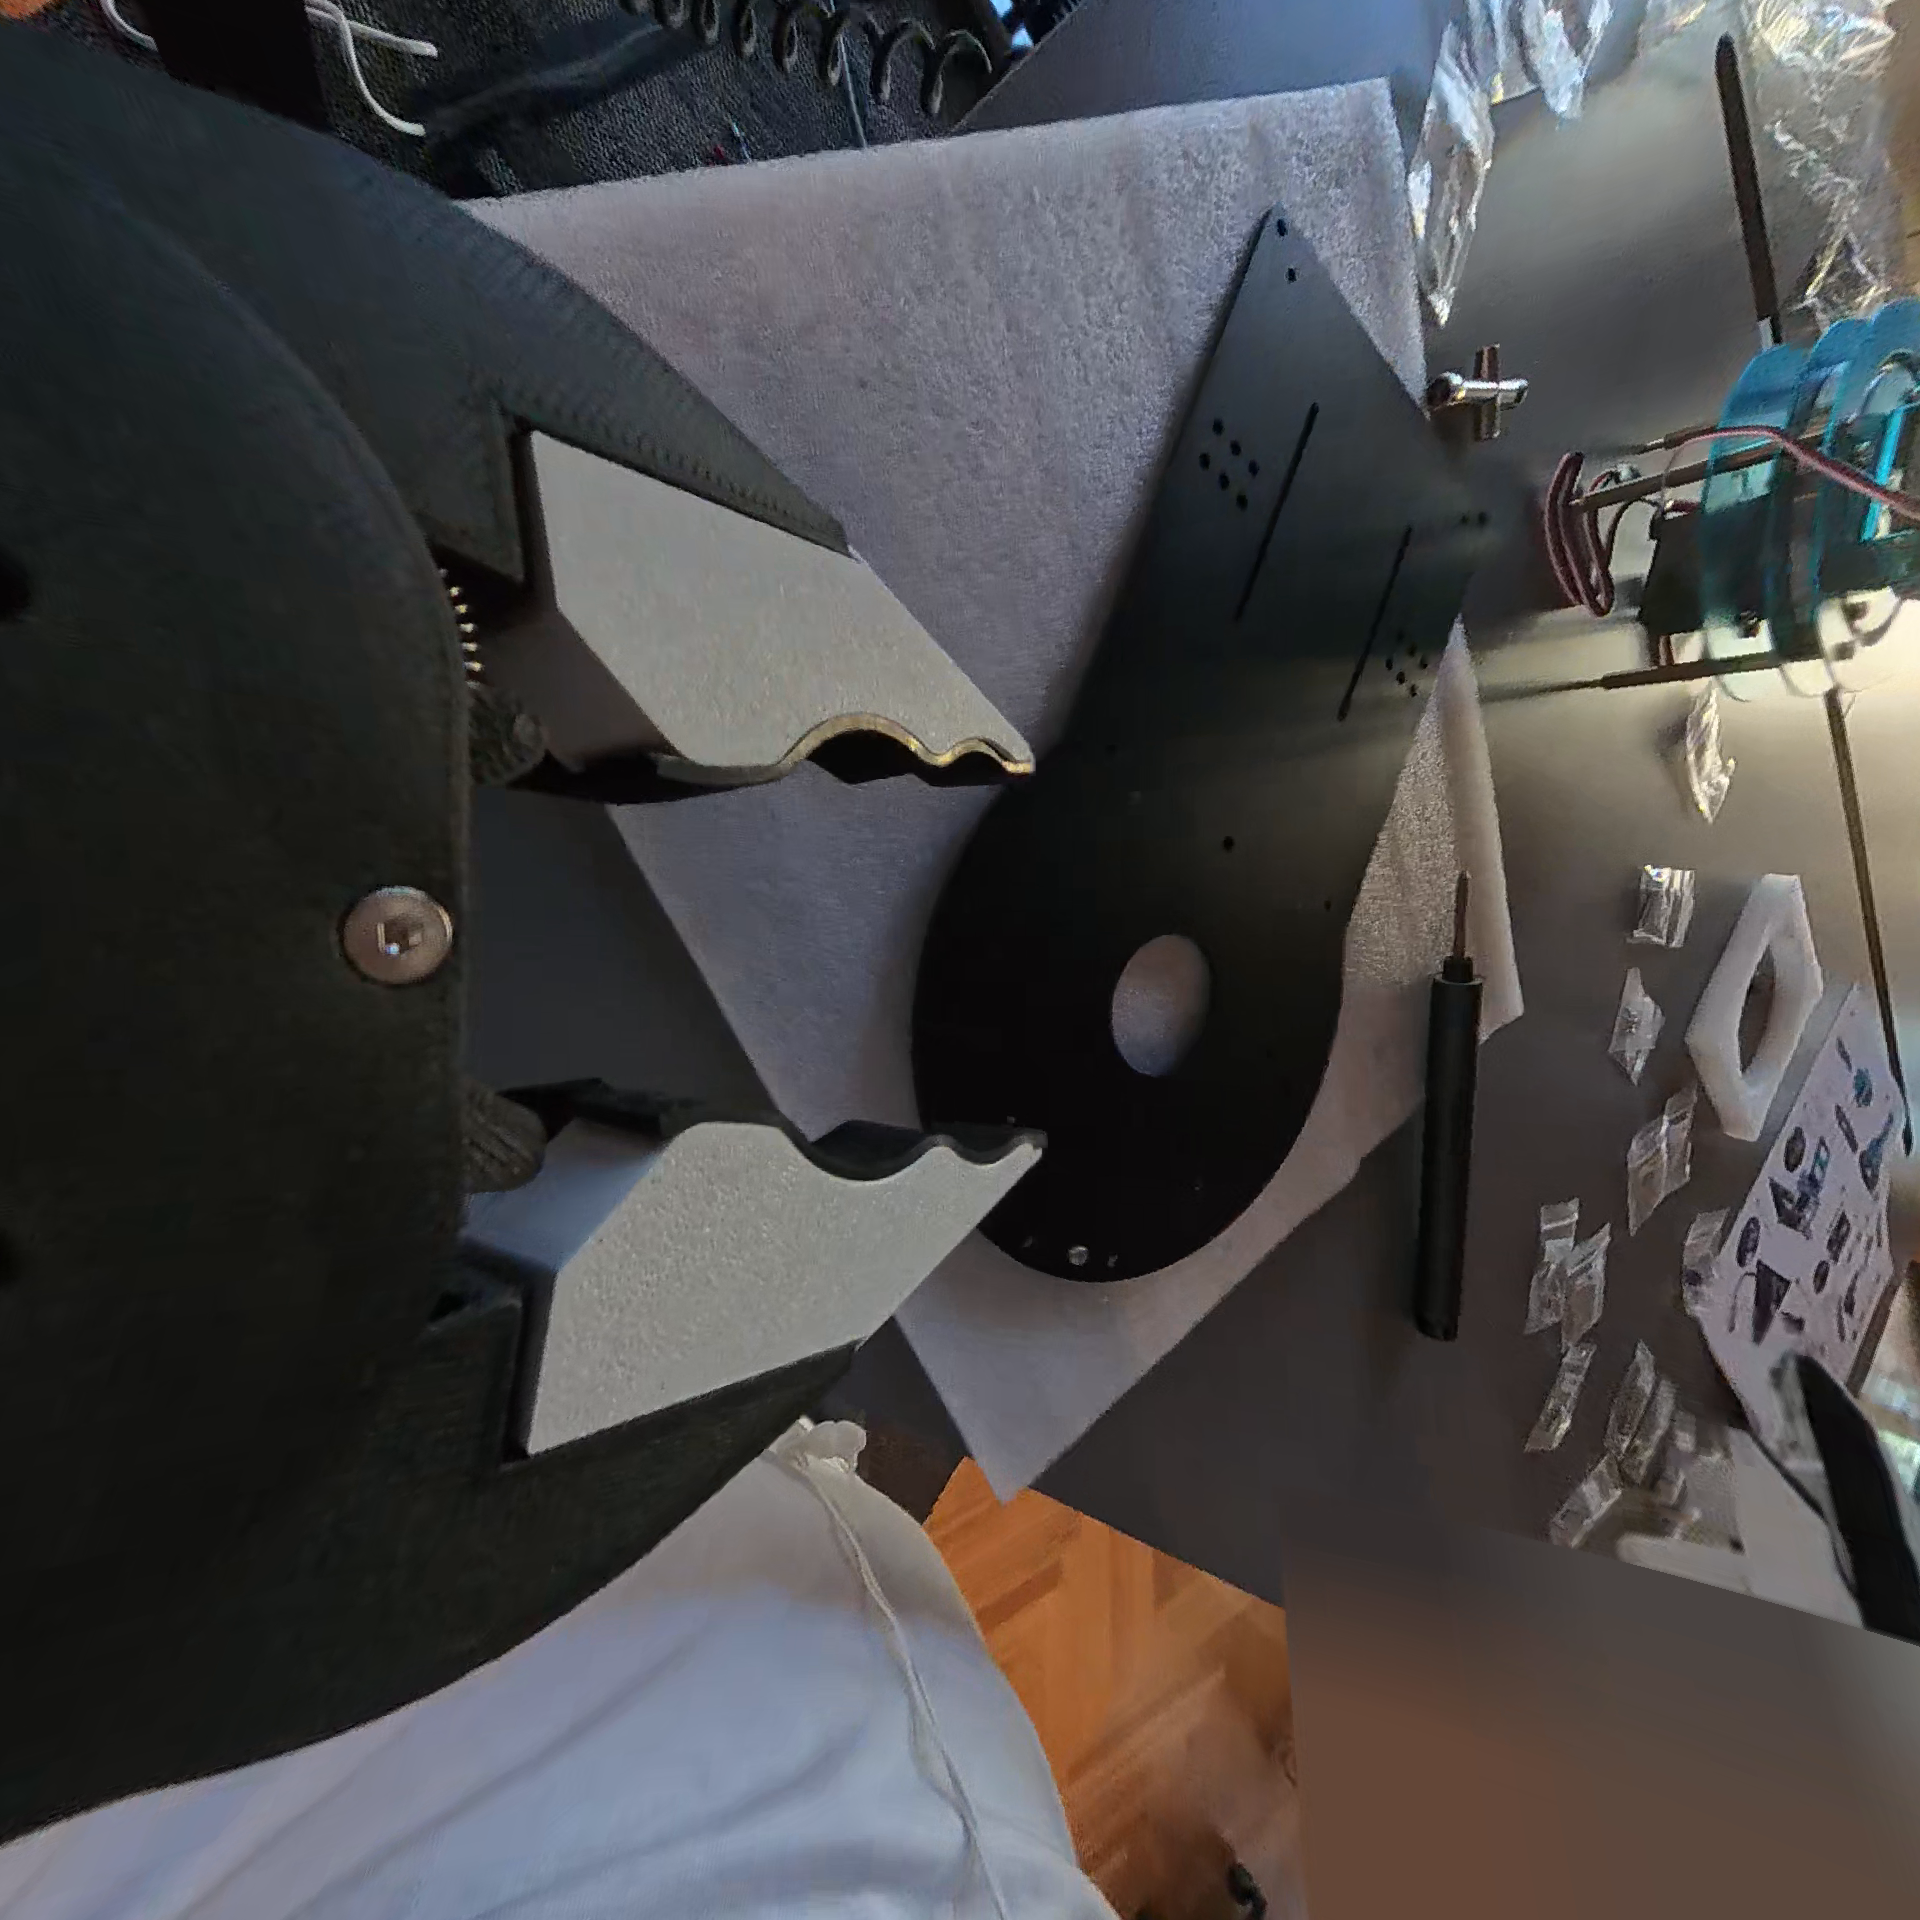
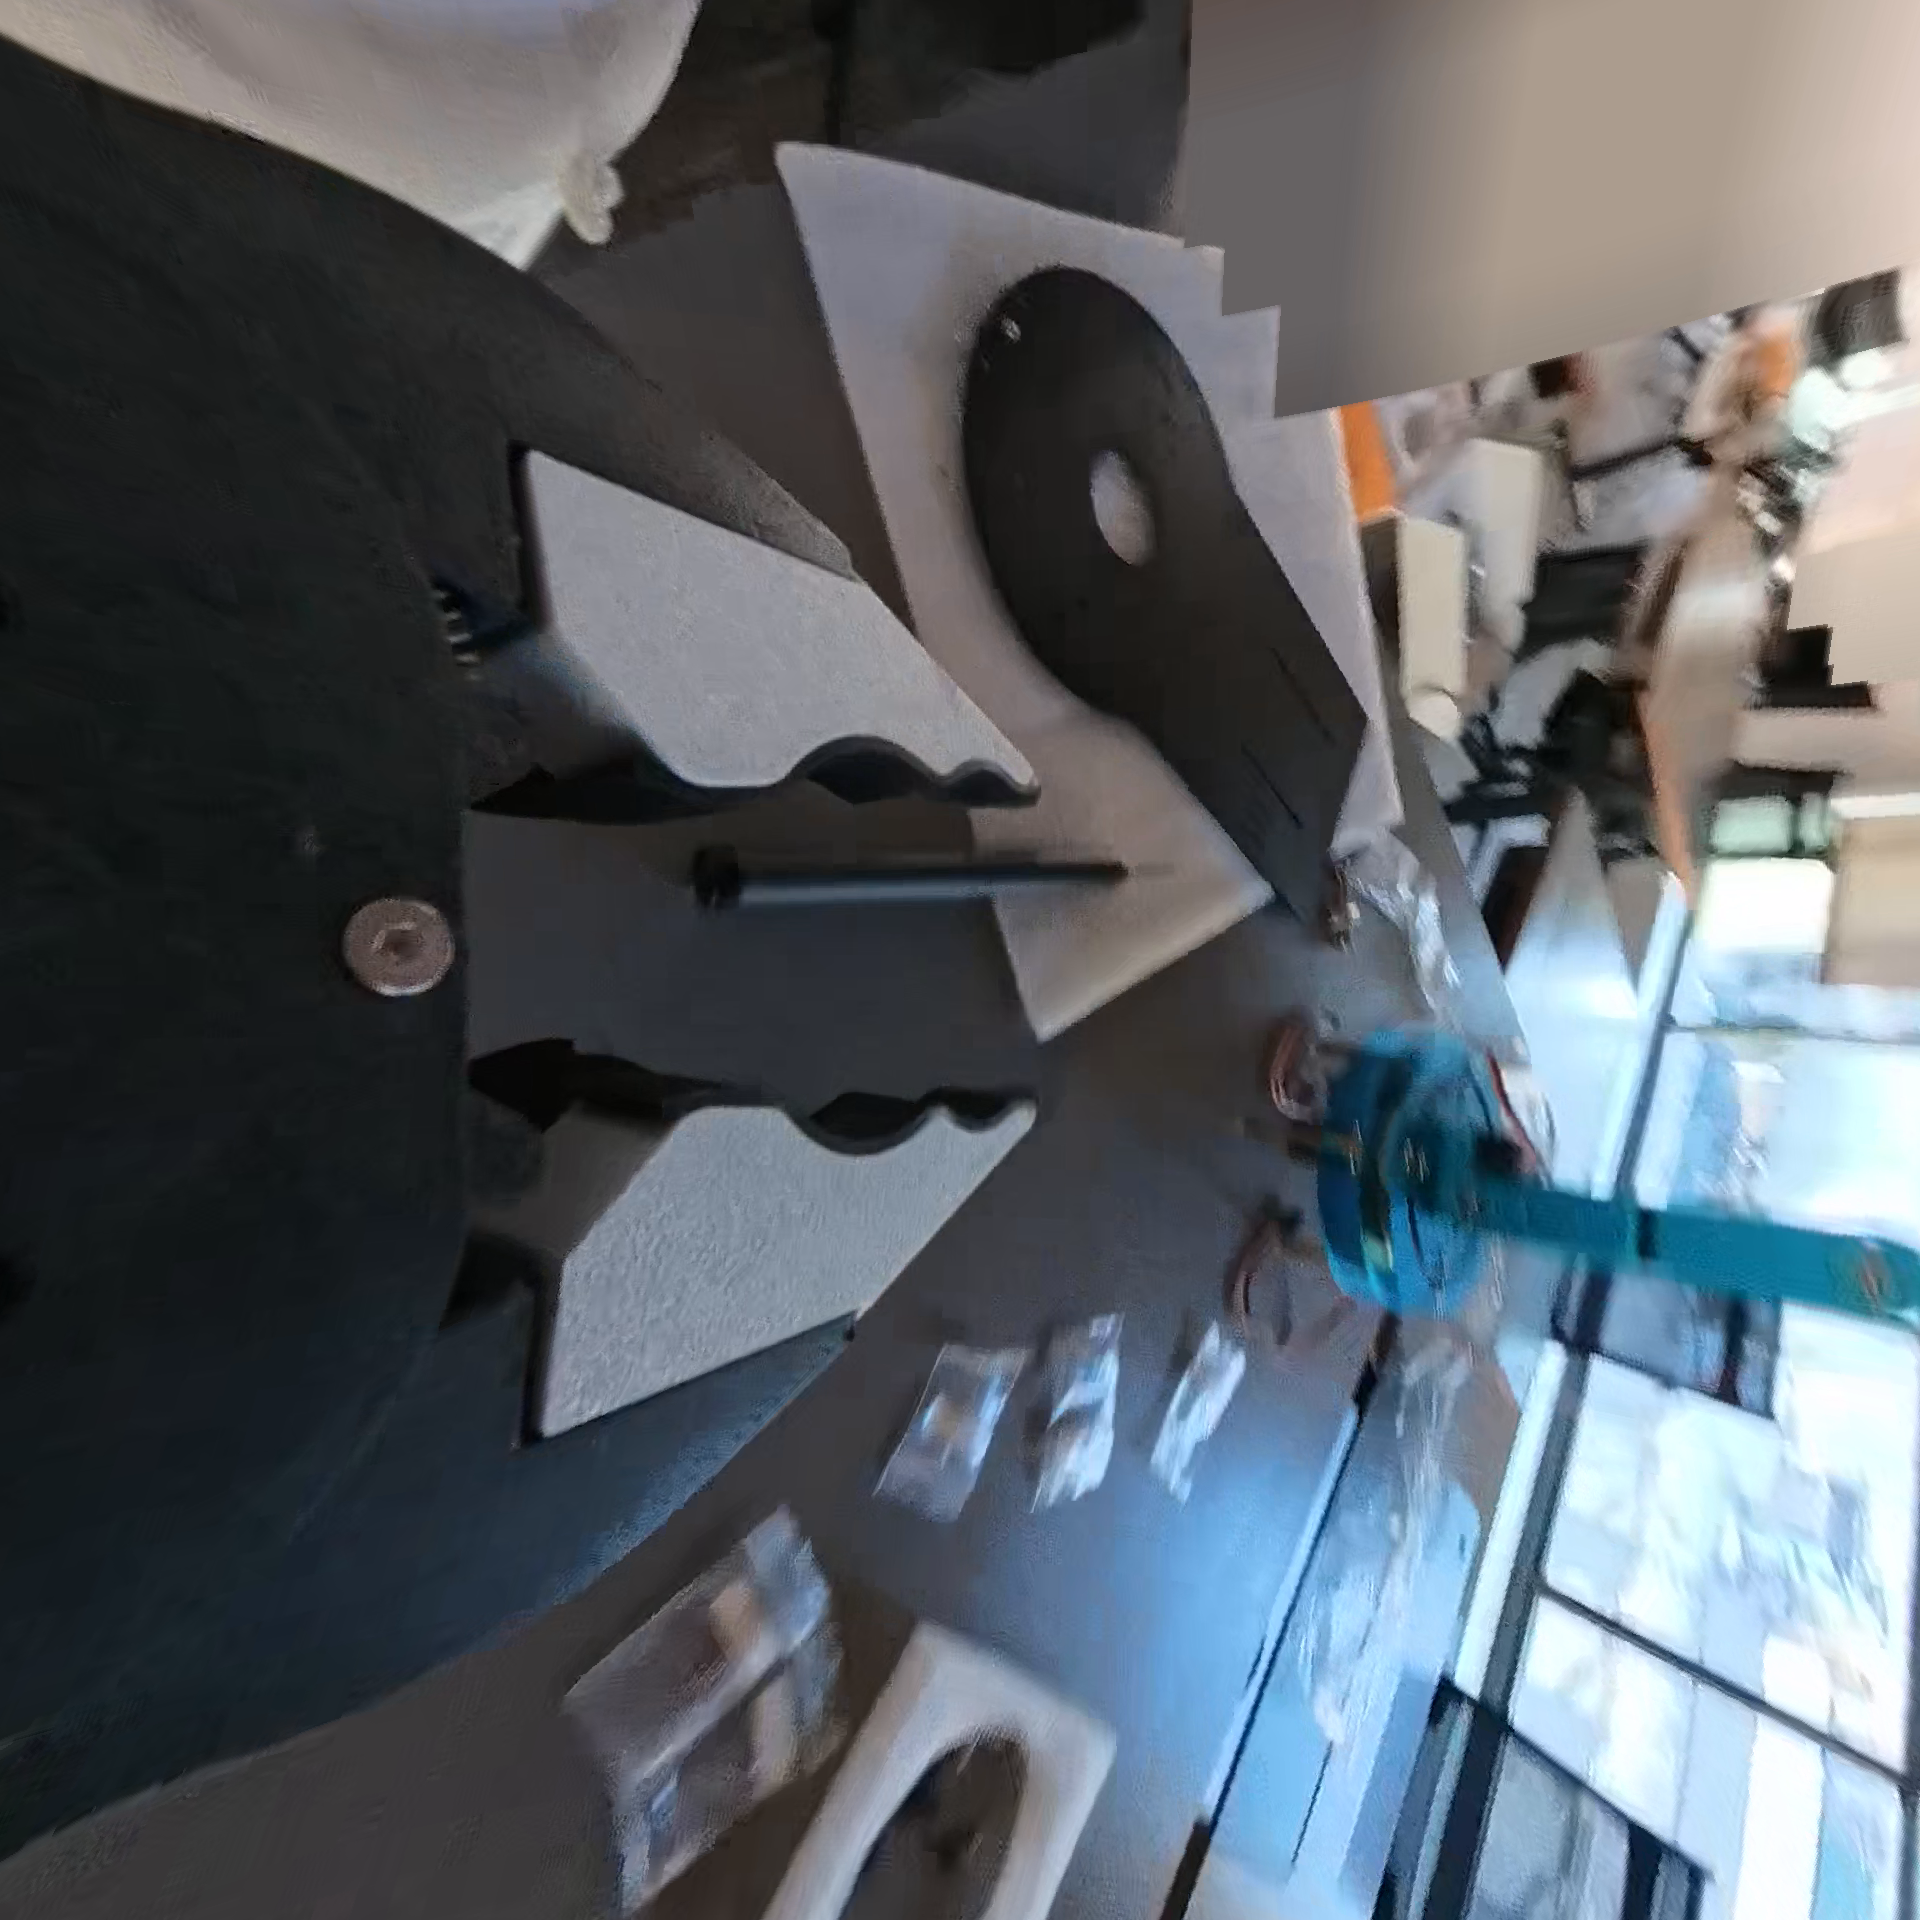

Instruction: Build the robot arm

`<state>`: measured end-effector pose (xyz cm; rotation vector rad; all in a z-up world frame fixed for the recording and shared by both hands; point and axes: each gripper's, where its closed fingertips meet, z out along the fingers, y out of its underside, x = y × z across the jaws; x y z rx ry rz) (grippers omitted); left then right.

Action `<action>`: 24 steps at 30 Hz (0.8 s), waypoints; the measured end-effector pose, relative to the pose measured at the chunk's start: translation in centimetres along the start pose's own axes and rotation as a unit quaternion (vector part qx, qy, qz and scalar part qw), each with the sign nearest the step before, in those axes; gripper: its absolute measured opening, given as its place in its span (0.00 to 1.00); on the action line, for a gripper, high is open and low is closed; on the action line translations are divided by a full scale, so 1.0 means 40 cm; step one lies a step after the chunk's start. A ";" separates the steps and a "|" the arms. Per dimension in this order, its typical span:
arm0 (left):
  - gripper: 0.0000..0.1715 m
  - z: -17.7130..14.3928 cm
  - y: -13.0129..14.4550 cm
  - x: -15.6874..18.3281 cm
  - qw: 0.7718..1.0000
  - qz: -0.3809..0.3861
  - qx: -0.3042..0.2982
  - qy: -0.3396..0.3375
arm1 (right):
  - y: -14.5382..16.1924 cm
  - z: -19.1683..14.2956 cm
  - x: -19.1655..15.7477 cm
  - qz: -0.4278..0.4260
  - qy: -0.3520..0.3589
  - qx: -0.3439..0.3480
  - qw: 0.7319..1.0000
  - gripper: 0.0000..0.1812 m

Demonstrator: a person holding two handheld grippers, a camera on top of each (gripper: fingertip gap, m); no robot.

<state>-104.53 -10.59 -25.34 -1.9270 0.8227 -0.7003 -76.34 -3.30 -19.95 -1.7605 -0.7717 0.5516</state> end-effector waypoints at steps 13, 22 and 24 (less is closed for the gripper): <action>0.34 0.308 -0.339 0.189 0.996 0.006 0.071 -0.044 | 0.102 -0.522 0.522 0.034 0.229 0.049 0.972 0.39; 0.33 0.676 -0.543 0.386 0.989 0.004 0.129 -0.066 | 0.260 -0.737 0.923 0.007 0.262 -0.036 0.964 0.30; 0.33 0.736 -0.578 0.410 0.988 -0.001 0.140 -0.061 | 0.252 -0.753 1.007 -0.005 0.263 -0.034 0.964 0.28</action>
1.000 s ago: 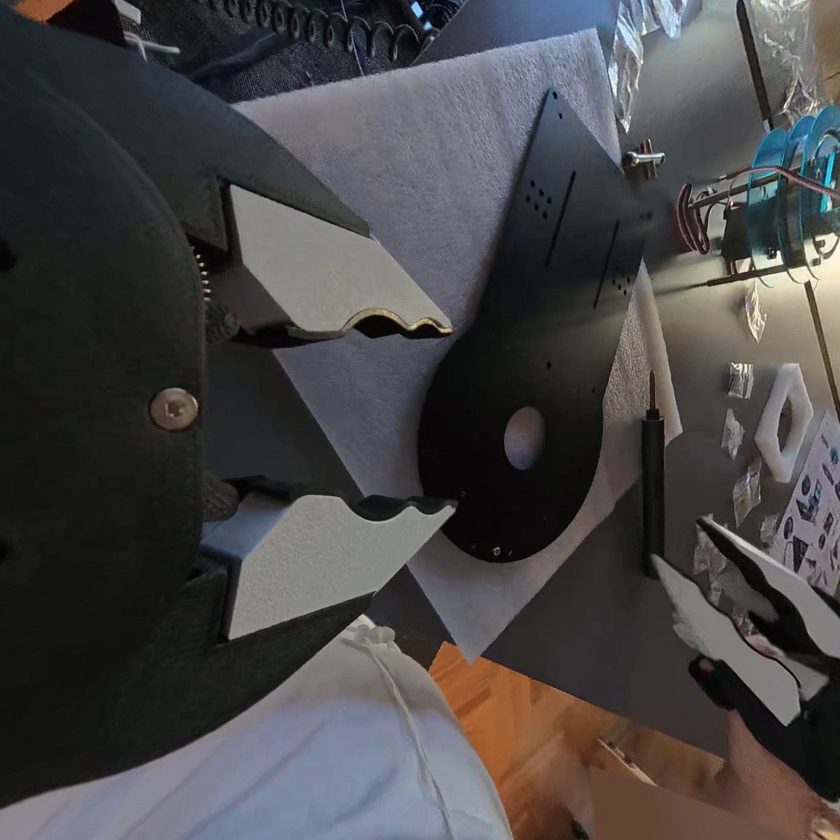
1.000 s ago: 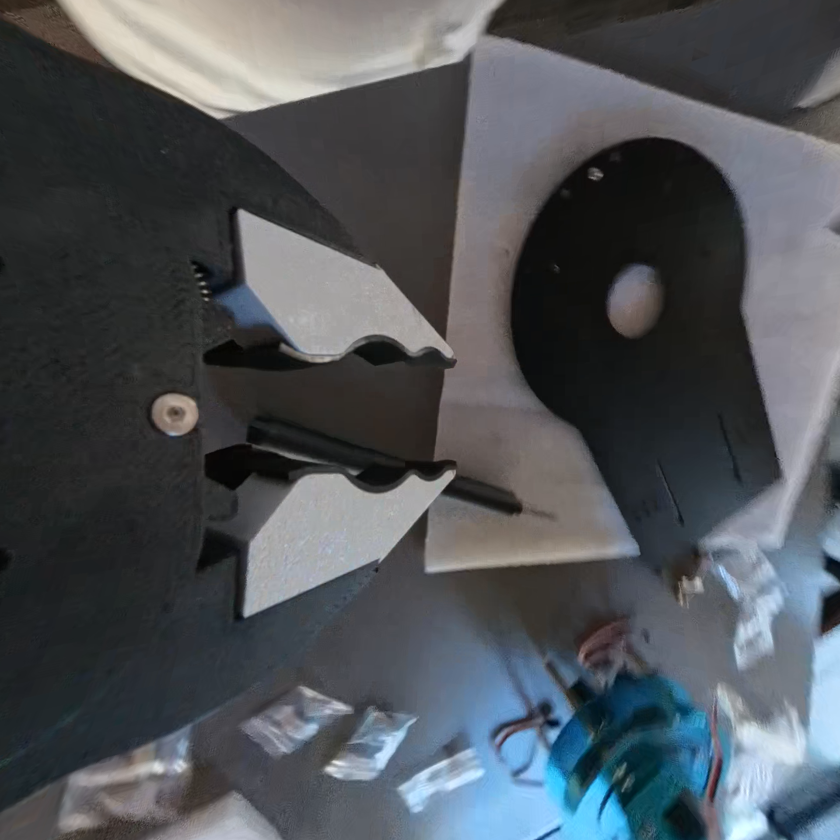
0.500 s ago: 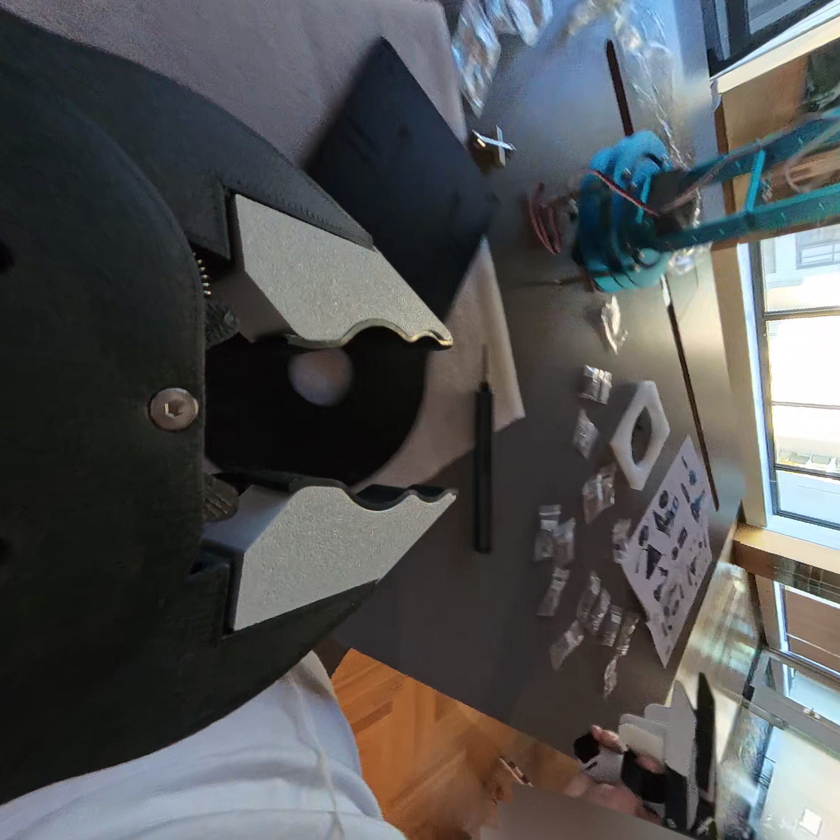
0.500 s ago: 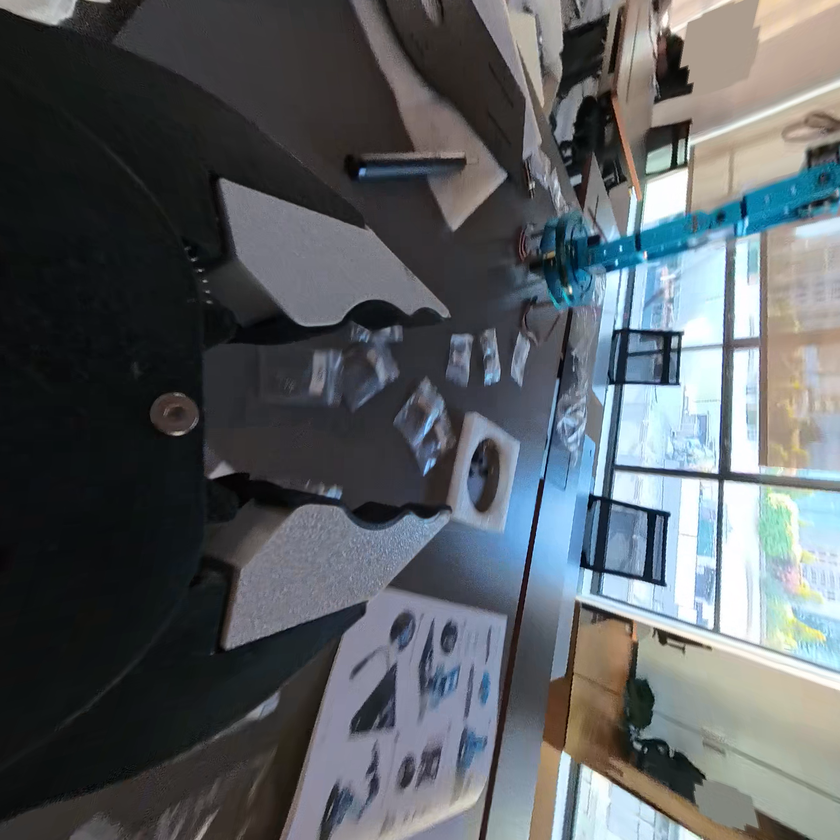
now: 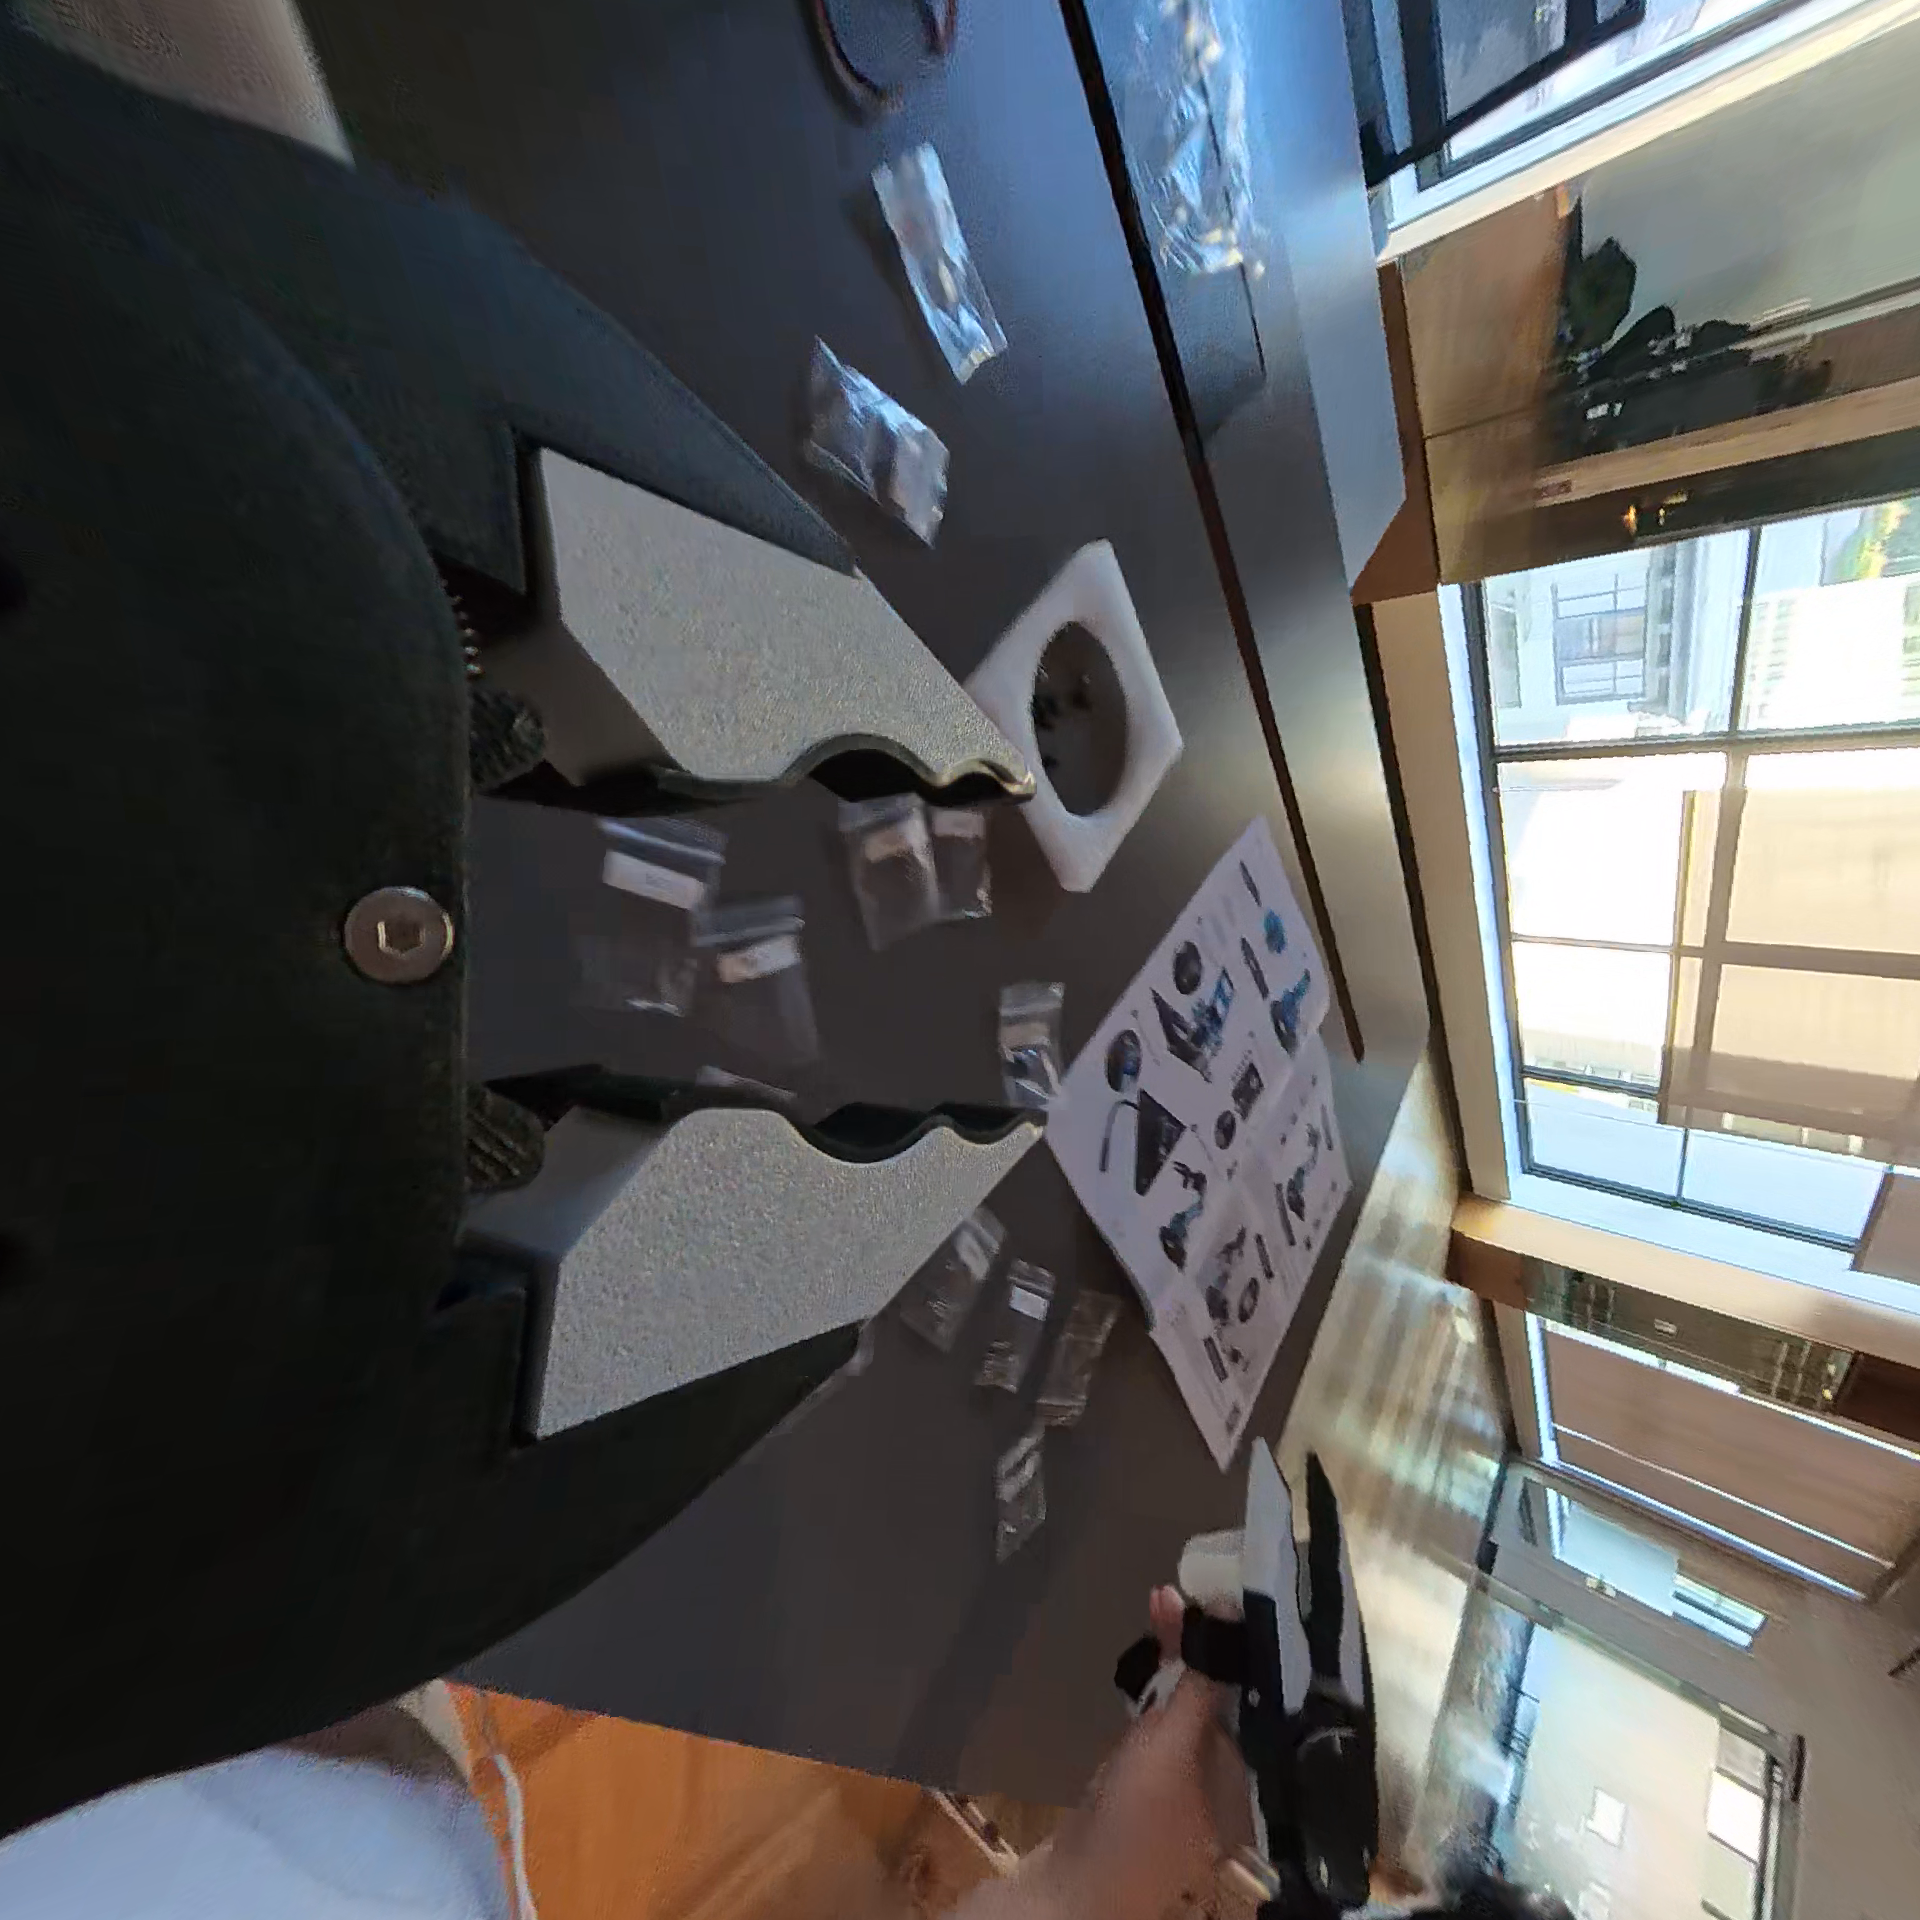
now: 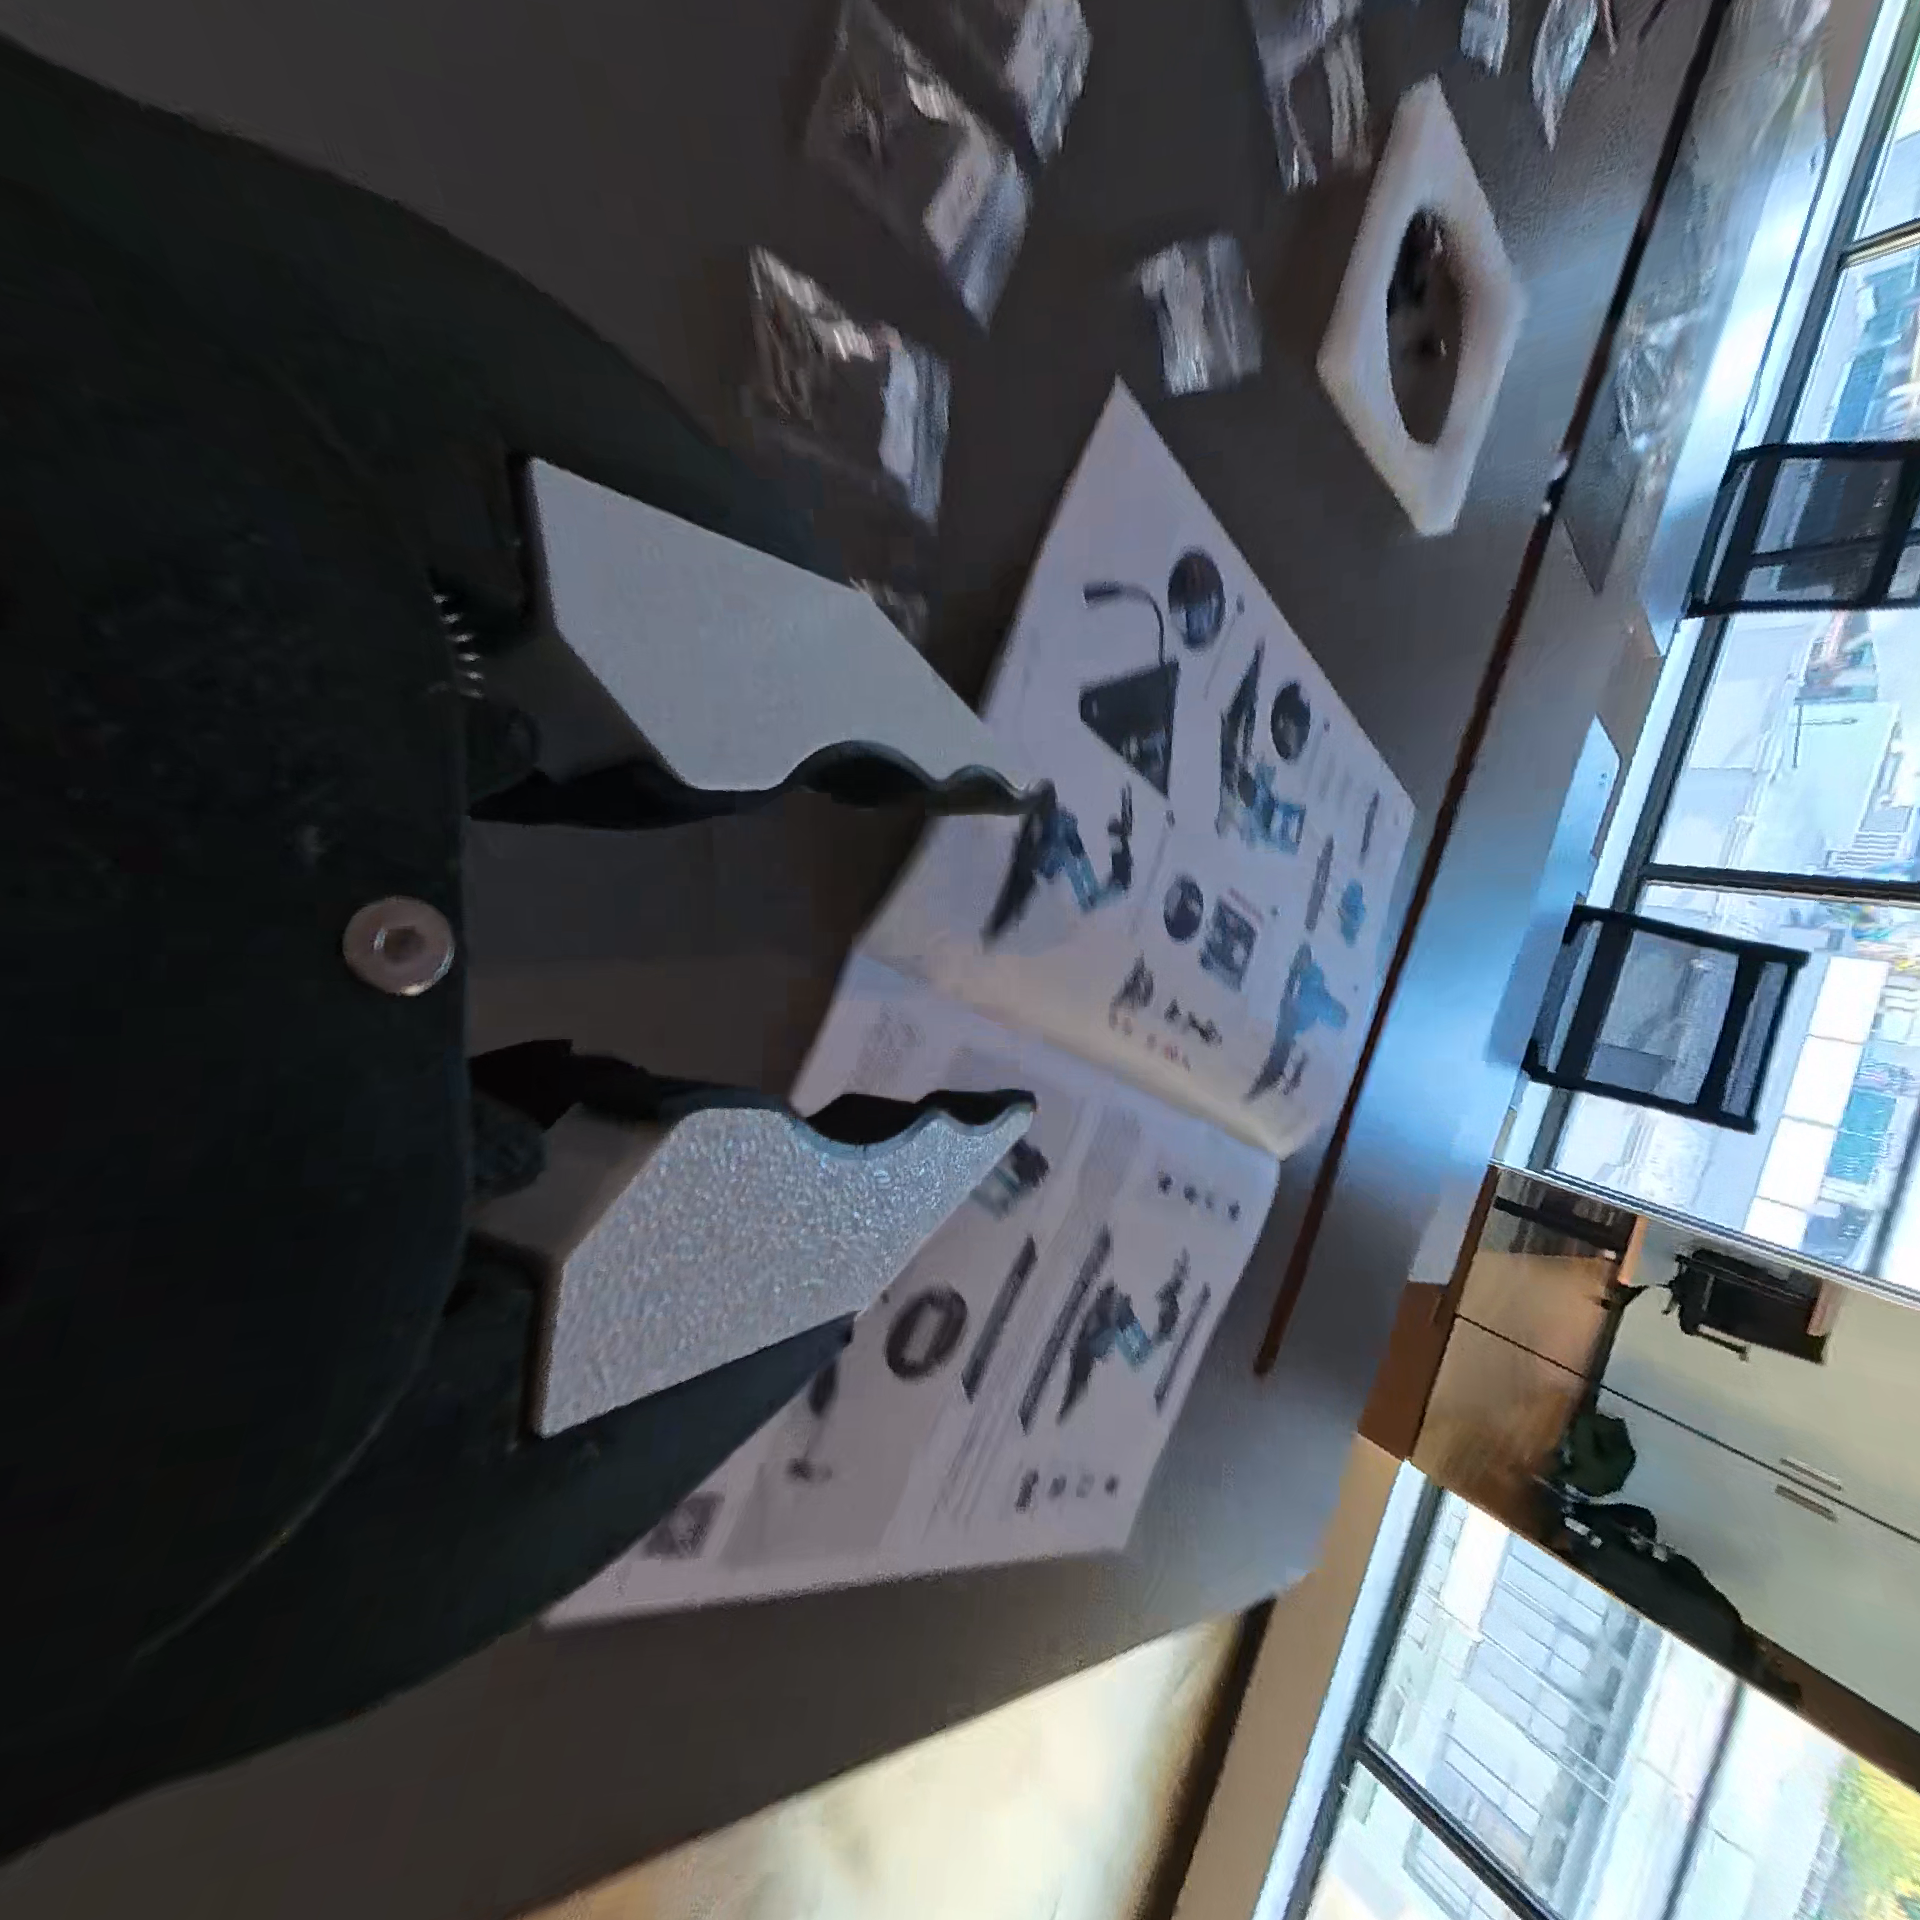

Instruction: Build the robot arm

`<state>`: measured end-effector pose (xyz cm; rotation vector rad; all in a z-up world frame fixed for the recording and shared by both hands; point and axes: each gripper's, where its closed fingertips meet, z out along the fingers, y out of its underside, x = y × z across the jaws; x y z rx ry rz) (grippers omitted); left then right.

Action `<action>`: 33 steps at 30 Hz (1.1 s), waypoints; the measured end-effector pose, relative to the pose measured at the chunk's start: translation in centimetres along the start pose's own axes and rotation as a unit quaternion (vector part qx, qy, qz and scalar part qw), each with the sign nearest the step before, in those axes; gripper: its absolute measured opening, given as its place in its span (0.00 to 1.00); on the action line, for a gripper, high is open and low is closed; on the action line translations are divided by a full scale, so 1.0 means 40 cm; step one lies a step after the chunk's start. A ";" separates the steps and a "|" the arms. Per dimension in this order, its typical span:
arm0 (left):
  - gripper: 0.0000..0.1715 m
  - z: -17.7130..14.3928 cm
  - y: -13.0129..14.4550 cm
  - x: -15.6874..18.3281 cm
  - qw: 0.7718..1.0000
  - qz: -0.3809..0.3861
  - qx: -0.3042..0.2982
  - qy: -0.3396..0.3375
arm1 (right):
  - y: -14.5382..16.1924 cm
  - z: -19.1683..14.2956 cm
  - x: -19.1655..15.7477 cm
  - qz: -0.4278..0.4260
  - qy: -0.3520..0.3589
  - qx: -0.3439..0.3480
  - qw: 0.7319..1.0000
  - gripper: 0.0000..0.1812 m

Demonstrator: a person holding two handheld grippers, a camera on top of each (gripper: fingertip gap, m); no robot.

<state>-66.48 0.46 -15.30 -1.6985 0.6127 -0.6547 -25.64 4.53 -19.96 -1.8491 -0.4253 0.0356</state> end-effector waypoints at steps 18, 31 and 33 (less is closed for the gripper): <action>0.28 0.495 -0.382 -0.178 0.988 0.007 0.017 -0.157 | -0.089 0.392 0.319 0.008 0.050 0.113 0.992 0.01; 0.20 0.497 -0.348 -0.259 0.974 -0.083 0.030 -0.207 | -0.084 0.352 0.427 -0.014 0.173 0.153 0.973 0.00; 0.20 0.479 -0.363 -0.270 0.968 -0.070 0.047 -0.235 | -0.085 0.348 0.426 -0.011 0.174 0.157 0.972 0.00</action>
